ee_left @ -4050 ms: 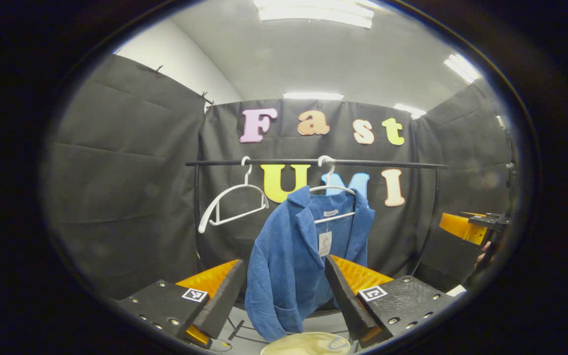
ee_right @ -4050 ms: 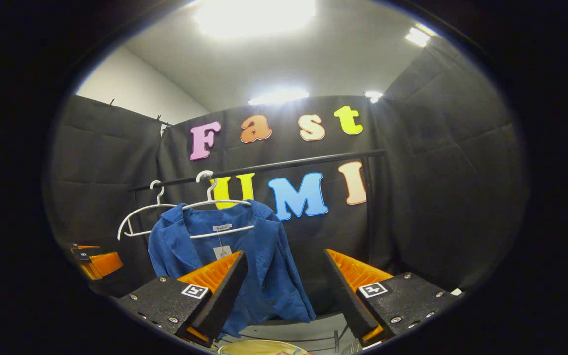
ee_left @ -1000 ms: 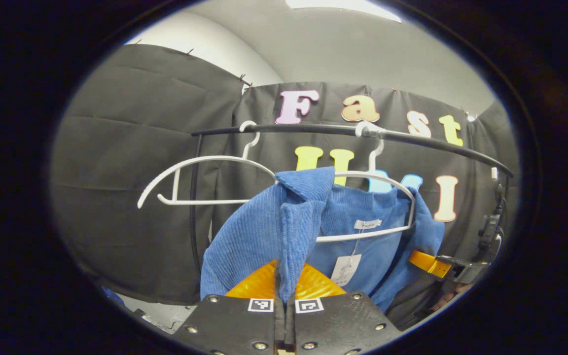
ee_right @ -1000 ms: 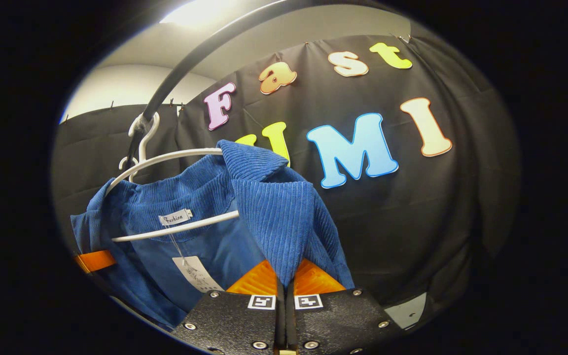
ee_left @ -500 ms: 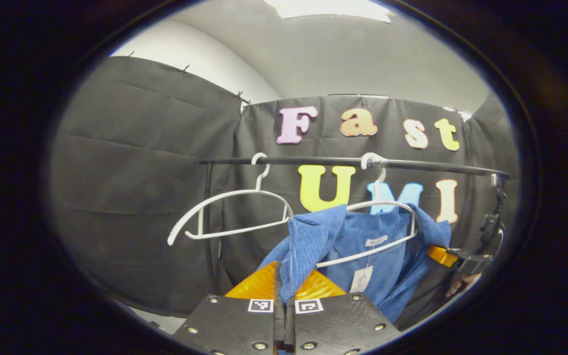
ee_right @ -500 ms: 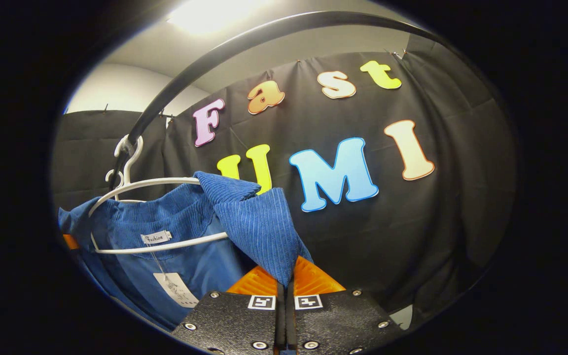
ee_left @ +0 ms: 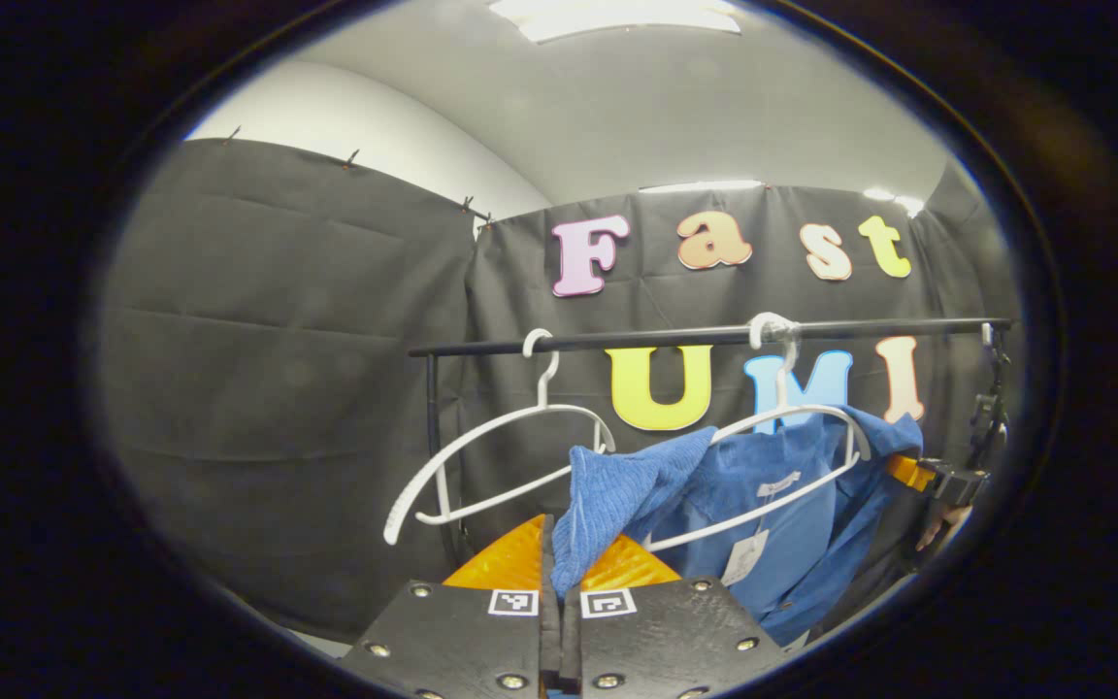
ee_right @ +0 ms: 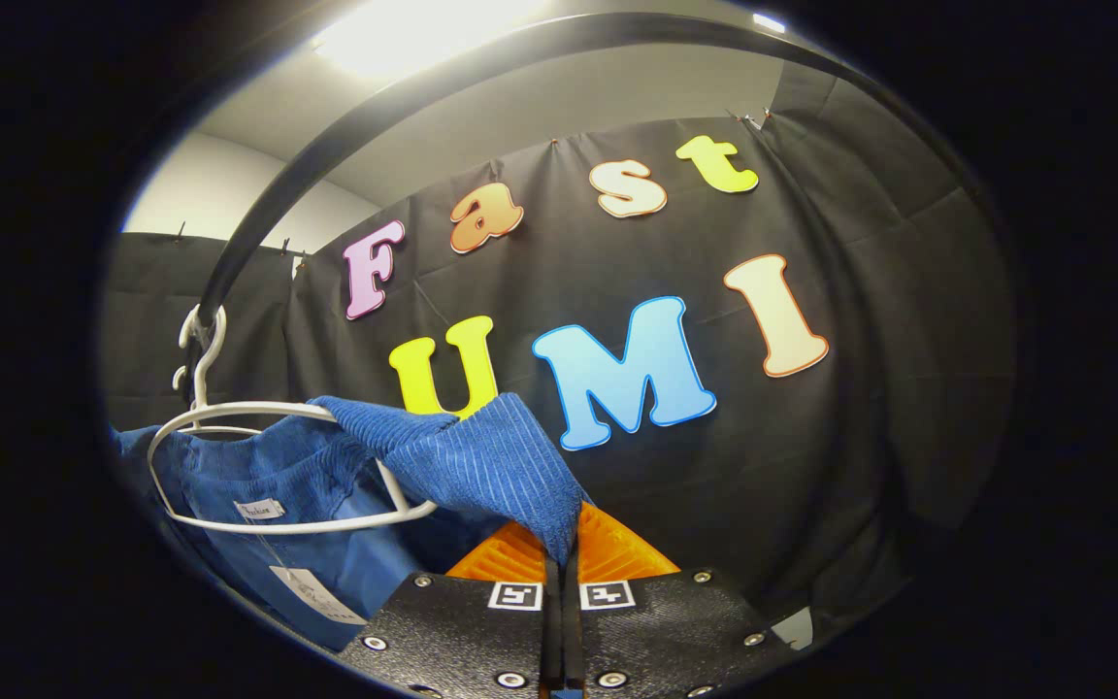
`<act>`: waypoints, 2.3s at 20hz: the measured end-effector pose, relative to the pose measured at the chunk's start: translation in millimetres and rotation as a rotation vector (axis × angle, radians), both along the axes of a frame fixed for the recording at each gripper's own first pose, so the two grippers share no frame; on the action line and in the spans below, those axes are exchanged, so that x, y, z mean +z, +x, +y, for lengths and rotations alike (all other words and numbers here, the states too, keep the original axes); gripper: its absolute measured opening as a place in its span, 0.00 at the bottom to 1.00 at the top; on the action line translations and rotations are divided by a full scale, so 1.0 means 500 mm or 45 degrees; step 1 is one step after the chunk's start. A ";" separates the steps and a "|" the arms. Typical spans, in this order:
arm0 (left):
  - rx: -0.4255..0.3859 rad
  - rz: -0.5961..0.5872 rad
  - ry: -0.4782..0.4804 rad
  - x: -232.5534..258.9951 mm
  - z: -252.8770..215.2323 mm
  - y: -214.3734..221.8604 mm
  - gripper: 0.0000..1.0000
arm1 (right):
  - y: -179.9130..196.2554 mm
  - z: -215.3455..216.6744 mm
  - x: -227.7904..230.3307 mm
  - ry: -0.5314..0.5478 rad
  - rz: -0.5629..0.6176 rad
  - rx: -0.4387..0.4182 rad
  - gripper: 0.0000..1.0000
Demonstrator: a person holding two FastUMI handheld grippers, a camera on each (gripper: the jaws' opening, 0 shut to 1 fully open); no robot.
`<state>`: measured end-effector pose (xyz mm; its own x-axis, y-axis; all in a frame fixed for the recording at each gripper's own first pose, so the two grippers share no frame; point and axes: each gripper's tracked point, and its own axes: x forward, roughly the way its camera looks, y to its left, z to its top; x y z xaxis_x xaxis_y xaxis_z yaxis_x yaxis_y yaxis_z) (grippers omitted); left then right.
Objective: Grasp the clothes on the hanger with both hands and then place them into the laundry hamper below.
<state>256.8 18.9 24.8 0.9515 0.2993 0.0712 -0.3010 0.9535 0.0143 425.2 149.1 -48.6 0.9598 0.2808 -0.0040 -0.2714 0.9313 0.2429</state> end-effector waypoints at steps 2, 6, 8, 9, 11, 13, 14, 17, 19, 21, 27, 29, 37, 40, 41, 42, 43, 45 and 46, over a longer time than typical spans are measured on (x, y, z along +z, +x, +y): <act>0.009 0.004 0.009 -0.002 0.018 0.006 0.02 | 0.013 0.001 0.002 0.005 -0.005 -0.009 0.00; 0.056 0.018 0.001 -0.006 0.079 0.027 0.01 | 0.037 0.004 0.013 0.013 -0.038 -0.036 0.00; 0.066 0.025 -0.017 -0.008 0.109 0.032 0.02 | 0.051 0.005 0.014 0.011 -0.051 -0.041 0.00; 0.073 0.033 -0.024 -0.012 0.124 0.036 0.02 | 0.057 0.006 0.014 0.015 -0.054 -0.043 0.00; 0.062 0.053 -0.065 -0.028 0.136 0.048 0.01 | 0.068 0.006 0.017 0.013 -0.067 -0.050 0.00; 0.037 0.065 -0.151 -0.056 0.136 0.050 0.02 | 0.071 0.002 0.018 -0.007 -0.092 -0.070 0.00; 0.032 0.077 -0.187 -0.073 0.139 0.050 0.02 | 0.073 0.002 0.018 -0.022 -0.105 -0.075 0.00; 0.009 0.101 -0.264 -0.109 0.140 0.053 0.02 | 0.081 0.000 0.012 -0.056 -0.124 -0.089 0.00; -0.008 0.121 -0.275 -0.128 0.133 0.064 0.02 | 0.084 0.000 0.009 -0.075 -0.132 -0.096 0.00; -0.033 0.148 -0.286 -0.151 0.125 0.072 0.01 | 0.094 -0.003 0.007 -0.104 -0.153 -0.115 0.00; -0.055 0.217 -0.343 -0.224 0.105 0.069 0.00 | 0.116 -0.016 -0.030 -0.166 -0.110 -0.151 0.00; -0.052 0.245 -0.330 -0.250 0.094 0.066 0.02 | 0.110 -0.022 -0.045 -0.156 -0.074 -0.156 0.00; -0.050 0.326 -0.290 -0.329 0.068 -0.013 0.01 | 0.019 -0.060 -0.103 -0.249 -0.004 -0.121 0.00; -0.054 0.330 -0.299 -0.343 0.076 -0.047 0.02 | -0.031 -0.072 -0.111 -0.293 0.006 -0.100 0.00; -0.055 0.327 -0.292 -0.345 0.078 -0.059 0.02 | -0.050 -0.075 -0.111 -0.308 0.004 -0.093 0.00; -0.057 0.326 -0.281 -0.345 0.078 -0.077 0.02 | -0.069 -0.079 -0.112 -0.327 0.004 -0.089 0.00; -0.056 0.327 -0.272 -0.352 0.076 -0.104 0.02 | -0.088 -0.085 -0.114 -0.342 0.010 -0.085 0.00; -0.069 0.322 -0.267 -0.349 0.076 -0.157 0.02 | -0.129 -0.089 -0.113 -0.348 0.031 -0.081 0.00; -0.077 0.326 -0.264 -0.348 0.078 -0.177 0.02 | -0.148 -0.090 -0.108 -0.347 0.038 -0.080 0.00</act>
<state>168.1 57.7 -149.3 0.9470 0.2249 -0.2294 -0.2557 0.9600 -0.1140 351.1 104.3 -102.3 0.9737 0.2051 -0.0997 -0.2072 0.9782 -0.0116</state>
